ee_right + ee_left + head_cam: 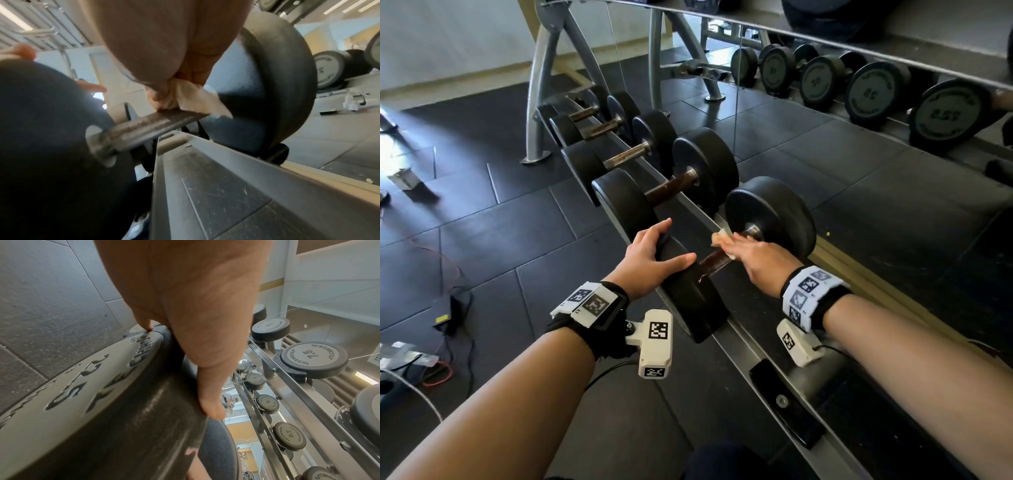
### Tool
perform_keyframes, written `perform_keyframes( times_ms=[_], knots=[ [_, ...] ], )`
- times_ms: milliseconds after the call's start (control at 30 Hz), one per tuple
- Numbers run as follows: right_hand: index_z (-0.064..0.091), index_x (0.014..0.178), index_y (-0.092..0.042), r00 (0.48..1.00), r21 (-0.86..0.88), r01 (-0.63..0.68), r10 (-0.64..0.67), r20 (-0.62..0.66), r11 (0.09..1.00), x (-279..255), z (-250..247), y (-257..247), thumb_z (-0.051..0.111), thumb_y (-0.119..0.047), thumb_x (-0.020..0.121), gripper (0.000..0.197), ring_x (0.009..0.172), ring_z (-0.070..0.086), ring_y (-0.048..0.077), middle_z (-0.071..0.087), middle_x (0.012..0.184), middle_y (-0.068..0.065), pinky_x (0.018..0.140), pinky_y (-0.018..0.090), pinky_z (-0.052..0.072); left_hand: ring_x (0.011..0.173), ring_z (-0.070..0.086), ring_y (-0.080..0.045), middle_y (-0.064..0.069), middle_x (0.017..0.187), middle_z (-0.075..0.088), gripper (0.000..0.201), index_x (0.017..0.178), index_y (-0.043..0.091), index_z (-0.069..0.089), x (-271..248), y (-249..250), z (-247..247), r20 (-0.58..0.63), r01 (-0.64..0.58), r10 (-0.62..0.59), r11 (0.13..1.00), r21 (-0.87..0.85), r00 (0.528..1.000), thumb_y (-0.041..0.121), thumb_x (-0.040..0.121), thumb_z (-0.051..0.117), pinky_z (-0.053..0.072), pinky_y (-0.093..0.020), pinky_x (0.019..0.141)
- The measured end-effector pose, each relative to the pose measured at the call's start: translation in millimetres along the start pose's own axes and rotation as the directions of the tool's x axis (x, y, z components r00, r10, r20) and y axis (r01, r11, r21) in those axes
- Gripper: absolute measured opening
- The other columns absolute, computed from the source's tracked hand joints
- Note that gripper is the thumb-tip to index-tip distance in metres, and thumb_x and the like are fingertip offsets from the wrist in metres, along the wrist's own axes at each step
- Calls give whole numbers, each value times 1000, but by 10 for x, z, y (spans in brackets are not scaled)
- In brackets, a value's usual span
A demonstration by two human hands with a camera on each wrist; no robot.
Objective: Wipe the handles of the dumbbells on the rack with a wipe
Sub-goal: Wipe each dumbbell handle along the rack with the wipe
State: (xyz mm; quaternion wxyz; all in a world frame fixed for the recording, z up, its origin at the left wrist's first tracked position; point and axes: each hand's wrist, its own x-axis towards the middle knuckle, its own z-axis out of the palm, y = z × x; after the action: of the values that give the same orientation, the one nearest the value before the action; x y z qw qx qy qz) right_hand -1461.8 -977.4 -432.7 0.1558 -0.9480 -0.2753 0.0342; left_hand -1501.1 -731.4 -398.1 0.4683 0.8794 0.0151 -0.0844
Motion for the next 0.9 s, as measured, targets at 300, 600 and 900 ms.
perform_keyframes(
  times_ms=[300,600,900],
  knots=[
    [66,107,-54,953,580,-244,302,-5,777,-389,169,-12,43,-46,101,25,65,60,11,67,72,0,62,21,51,138,29,-22,8,150,25,95,149,40,26,-18,11,11,2,6,-6,1000,-4,1000,61,69,72,34,-52,113],
    [63,122,-27,720,909,-246,691,-61,337,-378,495,-119,52,-13,100,29,102,65,9,67,112,-7,84,28,55,137,29,-23,9,148,26,89,149,40,29,-22,12,0,4,13,-13,1000,-1,1000,57,74,74,35,-52,112],
    [51,110,-34,532,986,-107,845,-52,128,-289,700,-148,62,3,90,44,69,63,-17,63,91,-17,48,7,46,138,28,-22,9,149,27,90,149,40,28,-5,-12,-8,14,-6,6,1000,5,1000,59,73,72,34,-52,113]
  ],
)
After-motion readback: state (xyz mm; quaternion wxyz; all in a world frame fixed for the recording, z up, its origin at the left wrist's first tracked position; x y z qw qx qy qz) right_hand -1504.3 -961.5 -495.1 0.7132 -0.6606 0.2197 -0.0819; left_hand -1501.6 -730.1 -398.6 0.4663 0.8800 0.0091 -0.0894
